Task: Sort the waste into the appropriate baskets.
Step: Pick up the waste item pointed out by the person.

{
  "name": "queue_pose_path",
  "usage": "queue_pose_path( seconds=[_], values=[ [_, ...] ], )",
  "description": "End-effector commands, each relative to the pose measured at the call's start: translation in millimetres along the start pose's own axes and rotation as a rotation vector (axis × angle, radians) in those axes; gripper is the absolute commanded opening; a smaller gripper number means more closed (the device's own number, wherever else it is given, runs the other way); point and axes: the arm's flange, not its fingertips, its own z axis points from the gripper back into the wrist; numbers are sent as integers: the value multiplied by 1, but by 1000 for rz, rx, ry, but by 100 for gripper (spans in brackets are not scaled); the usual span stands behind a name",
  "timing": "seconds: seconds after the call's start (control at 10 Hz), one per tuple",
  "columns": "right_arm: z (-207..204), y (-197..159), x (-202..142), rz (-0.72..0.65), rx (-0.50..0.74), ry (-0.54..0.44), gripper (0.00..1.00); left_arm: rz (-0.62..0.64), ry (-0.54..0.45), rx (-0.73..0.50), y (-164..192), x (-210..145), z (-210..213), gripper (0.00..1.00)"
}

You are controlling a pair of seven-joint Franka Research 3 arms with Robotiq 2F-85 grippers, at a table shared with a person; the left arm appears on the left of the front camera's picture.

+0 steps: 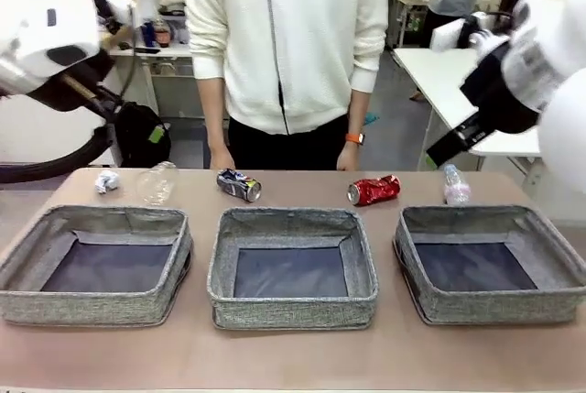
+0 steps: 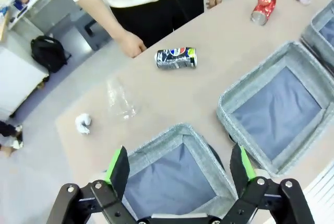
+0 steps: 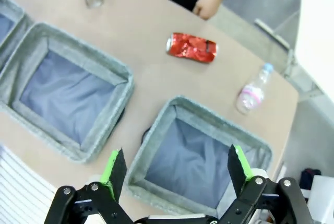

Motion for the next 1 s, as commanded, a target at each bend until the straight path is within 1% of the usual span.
queue_pose_path(
  seconds=[0.0,0.1,0.2,0.3,0.4,0.5,0.6,0.7,0.8,0.9],
  values=[
    [-6,-2,2,0,3,2,100,-3,92,-27,6,-9,-44,100],
    [-18,10,-14,75,235,39,100,0,0,0,0,0,0,100],
    [-9,7,-27,-33,434,9,100,89,30,-351,2,-10,-4,100],
    [12,7,-40,-331,672,-9,100,212,-15,-595,14,-17,6,100],
    [23,10,-54,-388,949,-80,100,366,-64,-810,29,-26,17,100],
    [26,8,-73,-518,1095,-121,100,545,-76,-957,43,-44,19,100],
    [22,2,-89,-656,1170,-107,100,607,-63,-1027,41,-66,17,100],
    [14,-6,-103,-784,1251,-107,100,677,-88,-1127,40,-90,14,100],
    [5,-15,-112,-886,1296,-125,100,743,-120,-1190,40,-108,7,100],
    [-5,-20,-117,-930,1281,-103,100,781,-162,-1224,44,-119,0,100]
  ],
)
